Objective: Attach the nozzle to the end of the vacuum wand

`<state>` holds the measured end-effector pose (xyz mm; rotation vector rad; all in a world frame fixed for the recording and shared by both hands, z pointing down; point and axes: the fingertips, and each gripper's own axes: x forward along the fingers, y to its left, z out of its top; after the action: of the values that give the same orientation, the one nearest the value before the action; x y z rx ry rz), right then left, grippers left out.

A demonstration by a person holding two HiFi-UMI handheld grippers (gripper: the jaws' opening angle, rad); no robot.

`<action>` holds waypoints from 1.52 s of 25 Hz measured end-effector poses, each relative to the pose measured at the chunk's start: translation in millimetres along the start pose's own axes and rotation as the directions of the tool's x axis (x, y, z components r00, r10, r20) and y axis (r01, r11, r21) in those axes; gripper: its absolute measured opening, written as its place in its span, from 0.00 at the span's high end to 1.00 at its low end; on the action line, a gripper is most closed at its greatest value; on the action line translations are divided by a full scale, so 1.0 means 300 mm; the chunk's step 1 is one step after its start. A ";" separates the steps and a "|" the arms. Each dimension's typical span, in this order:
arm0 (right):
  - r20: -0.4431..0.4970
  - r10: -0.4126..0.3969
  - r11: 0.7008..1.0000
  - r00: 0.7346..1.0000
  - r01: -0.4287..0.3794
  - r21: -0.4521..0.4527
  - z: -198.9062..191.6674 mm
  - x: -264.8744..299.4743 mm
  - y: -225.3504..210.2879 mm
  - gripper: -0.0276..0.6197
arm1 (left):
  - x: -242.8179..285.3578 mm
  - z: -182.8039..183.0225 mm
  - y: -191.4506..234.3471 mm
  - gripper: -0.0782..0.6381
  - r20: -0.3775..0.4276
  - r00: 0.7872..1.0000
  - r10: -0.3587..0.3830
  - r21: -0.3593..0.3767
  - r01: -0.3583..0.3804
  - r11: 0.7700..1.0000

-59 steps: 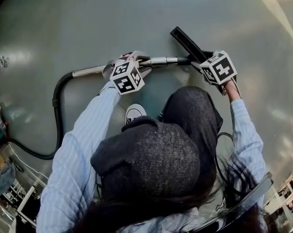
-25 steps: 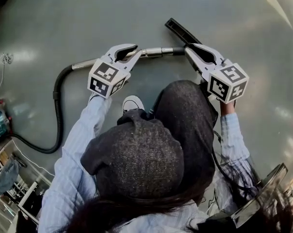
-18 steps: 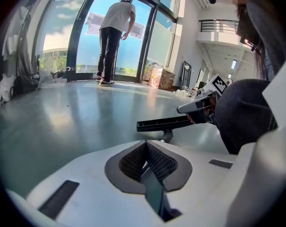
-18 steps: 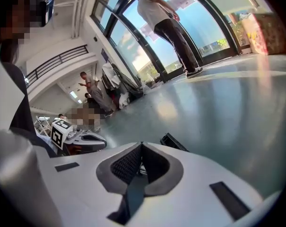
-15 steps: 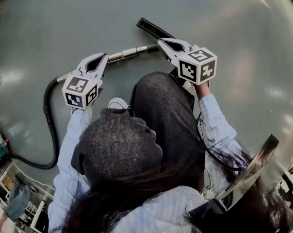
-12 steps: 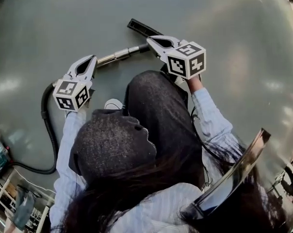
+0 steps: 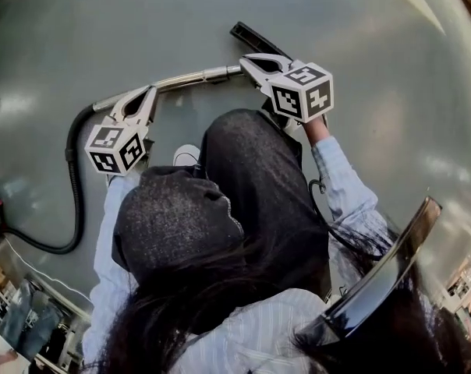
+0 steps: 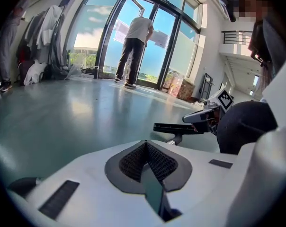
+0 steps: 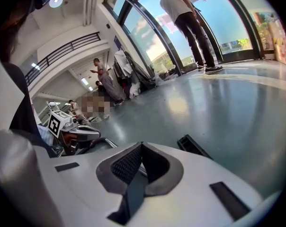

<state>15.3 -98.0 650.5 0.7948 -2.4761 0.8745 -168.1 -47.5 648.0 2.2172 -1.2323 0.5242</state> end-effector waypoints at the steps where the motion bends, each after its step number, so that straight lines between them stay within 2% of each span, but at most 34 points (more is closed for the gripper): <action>1: -0.007 0.014 1.000 1.000 -0.014 -0.009 -0.001 0.019 0.015 0.95 | -0.020 -0.027 0.014 0.88 -0.008 1.000 0.014 -0.009 -0.014 1.000; 5: -0.022 0.043 0.999 0.999 -0.043 -0.024 0.009 0.098 0.025 0.95 | -0.074 -0.103 0.084 0.88 -0.015 0.997 0.071 -0.070 -0.072 0.995; 10: -0.085 0.061 0.996 0.995 -0.055 0.070 -0.005 0.128 0.141 0.95 | -0.304 -0.185 0.077 0.88 -0.110 0.988 0.108 -0.187 -0.127 0.974; 15: -0.134 0.081 0.991 0.988 -0.065 0.115 0.015 0.119 0.289 0.95 | -0.567 -0.152 0.055 0.88 -0.189 0.970 0.151 -0.221 -0.192 0.956; 19: -0.156 0.093 0.988 0.983 -0.073 0.133 0.122 0.004 0.435 0.95 | -0.720 -0.033 0.023 0.88 -0.179 0.965 0.193 -0.276 -0.237 0.931; 23: -0.174 0.097 0.989 0.980 -0.075 0.128 0.268 -0.194 0.574 0.95 | -0.850 0.147 -0.096 0.88 -0.132 0.970 0.206 -0.325 -0.239 0.915; 27: -0.177 0.096 0.986 0.980 -0.069 0.152 0.432 -0.426 0.712 0.95 | -0.977 0.337 -0.286 0.88 -0.116 0.977 0.177 -0.320 -0.205 0.925; 30: -0.179 0.084 0.990 0.980 -0.061 0.126 0.578 -0.611 0.833 0.95 | -1.105 0.493 -0.450 0.88 -0.086 0.984 0.153 -0.320 -0.173 0.932; 35: -0.156 0.073 0.991 0.985 -0.054 0.125 0.797 -0.989 1.108 0.95 | -1.393 0.722 -0.776 0.88 -0.035 0.991 0.129 -0.402 -0.132 0.906; 38: -0.120 0.079 0.991 0.990 -0.065 0.118 0.937 -1.146 1.245 0.95 | -1.549 0.877 -0.889 0.88 0.014 0.988 0.153 -0.428 -0.133 0.894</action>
<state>-5.5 85.7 100.4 0.6698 -2.3759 1.0659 -154.7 204.3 107.0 1.7870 -1.3910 0.2255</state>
